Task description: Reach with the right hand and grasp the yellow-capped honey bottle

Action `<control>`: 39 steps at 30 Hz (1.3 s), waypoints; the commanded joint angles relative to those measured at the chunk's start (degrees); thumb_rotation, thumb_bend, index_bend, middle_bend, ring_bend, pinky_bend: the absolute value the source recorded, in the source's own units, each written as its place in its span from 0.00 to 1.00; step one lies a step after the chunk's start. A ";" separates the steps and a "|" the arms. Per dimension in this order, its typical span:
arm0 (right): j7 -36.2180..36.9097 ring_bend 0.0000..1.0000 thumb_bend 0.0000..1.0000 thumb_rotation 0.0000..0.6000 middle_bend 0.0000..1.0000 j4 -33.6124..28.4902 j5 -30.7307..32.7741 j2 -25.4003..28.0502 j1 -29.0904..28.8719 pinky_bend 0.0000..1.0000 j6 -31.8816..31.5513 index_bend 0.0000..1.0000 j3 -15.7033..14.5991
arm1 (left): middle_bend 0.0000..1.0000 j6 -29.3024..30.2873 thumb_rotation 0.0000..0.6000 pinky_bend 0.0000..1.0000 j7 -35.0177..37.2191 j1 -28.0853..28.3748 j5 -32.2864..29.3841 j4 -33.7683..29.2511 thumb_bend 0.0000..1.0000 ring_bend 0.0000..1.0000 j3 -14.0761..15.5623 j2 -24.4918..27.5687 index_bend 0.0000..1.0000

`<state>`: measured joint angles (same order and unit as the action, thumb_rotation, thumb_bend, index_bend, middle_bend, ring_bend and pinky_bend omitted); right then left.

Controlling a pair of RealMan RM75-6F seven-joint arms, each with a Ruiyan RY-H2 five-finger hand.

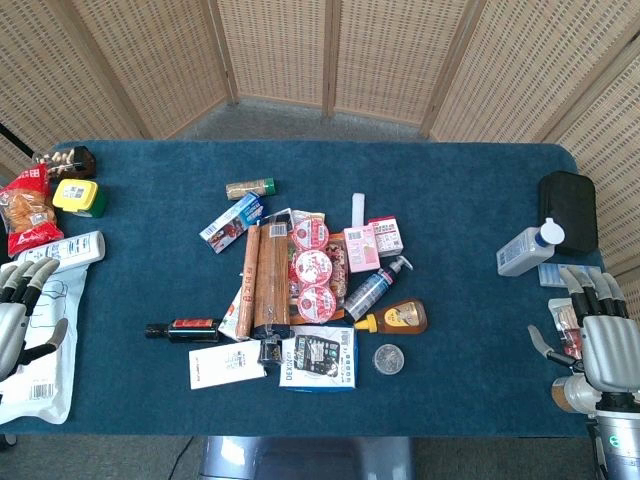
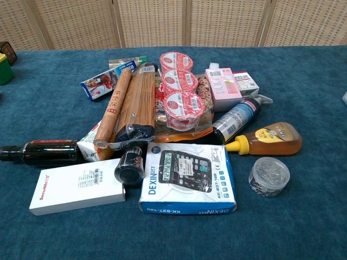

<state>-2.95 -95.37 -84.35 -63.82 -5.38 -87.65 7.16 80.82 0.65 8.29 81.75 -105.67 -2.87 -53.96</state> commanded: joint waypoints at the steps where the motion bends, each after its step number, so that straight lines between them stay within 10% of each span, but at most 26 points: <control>1: -0.26 0.00 0.33 0.56 0.12 -0.24 0.09 -0.08 -0.14 0.00 0.37 0.00 -0.05 | 0.00 -0.71 1.00 0.00 -0.26 0.36 -0.10 0.17 0.47 0.00 -0.02 -0.14 0.00; 39: -9.13 0.00 0.35 0.62 0.08 -5.30 -0.43 -3.53 -14.29 0.00 22.43 0.00 -2.02 | 0.00 -4.16 1.00 0.00 1.28 4.61 -1.11 -6.82 0.47 0.00 -3.77 7.43 0.00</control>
<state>-11.79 -100.89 -85.02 -67.06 -19.42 -65.50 5.12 76.66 1.93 12.90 80.65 -112.49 -6.64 -46.53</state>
